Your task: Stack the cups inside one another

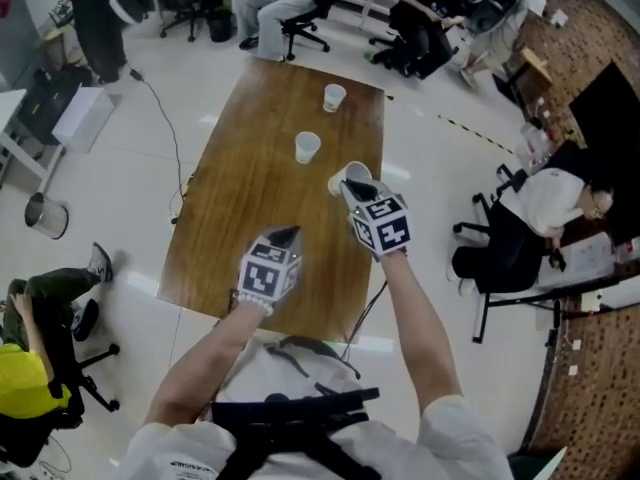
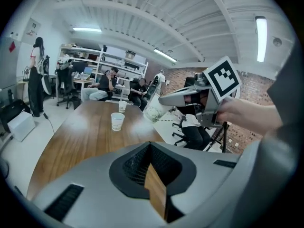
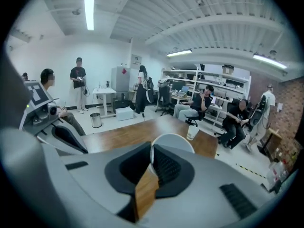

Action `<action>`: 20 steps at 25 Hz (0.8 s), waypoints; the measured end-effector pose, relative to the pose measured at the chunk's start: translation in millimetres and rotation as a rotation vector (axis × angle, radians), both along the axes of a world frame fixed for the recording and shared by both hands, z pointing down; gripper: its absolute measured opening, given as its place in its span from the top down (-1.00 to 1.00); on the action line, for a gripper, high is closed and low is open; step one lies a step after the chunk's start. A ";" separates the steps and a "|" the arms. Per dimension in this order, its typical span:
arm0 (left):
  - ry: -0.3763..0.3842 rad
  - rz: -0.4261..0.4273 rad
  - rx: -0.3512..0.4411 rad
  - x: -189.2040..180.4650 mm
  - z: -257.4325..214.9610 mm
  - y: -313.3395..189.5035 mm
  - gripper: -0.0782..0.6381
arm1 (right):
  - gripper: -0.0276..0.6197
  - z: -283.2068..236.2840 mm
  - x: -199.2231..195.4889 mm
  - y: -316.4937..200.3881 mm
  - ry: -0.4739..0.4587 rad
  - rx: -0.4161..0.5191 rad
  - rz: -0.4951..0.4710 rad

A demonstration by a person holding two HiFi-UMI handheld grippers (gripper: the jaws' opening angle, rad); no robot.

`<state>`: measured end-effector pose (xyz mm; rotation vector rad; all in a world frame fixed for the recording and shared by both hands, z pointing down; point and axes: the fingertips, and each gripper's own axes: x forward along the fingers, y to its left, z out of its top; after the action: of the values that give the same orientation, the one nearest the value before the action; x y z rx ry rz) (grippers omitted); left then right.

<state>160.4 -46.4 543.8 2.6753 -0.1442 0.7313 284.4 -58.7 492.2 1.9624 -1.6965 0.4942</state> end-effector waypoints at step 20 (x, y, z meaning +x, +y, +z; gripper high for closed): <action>-0.064 -0.128 -0.061 18.0 21.8 -45.5 0.79 | 0.84 36.4 61.4 -127.7 0.006 -0.124 -0.141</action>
<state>178.4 -91.9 565.6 2.5586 -0.3012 0.7688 345.8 -186.5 528.6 1.7416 -1.7423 0.5276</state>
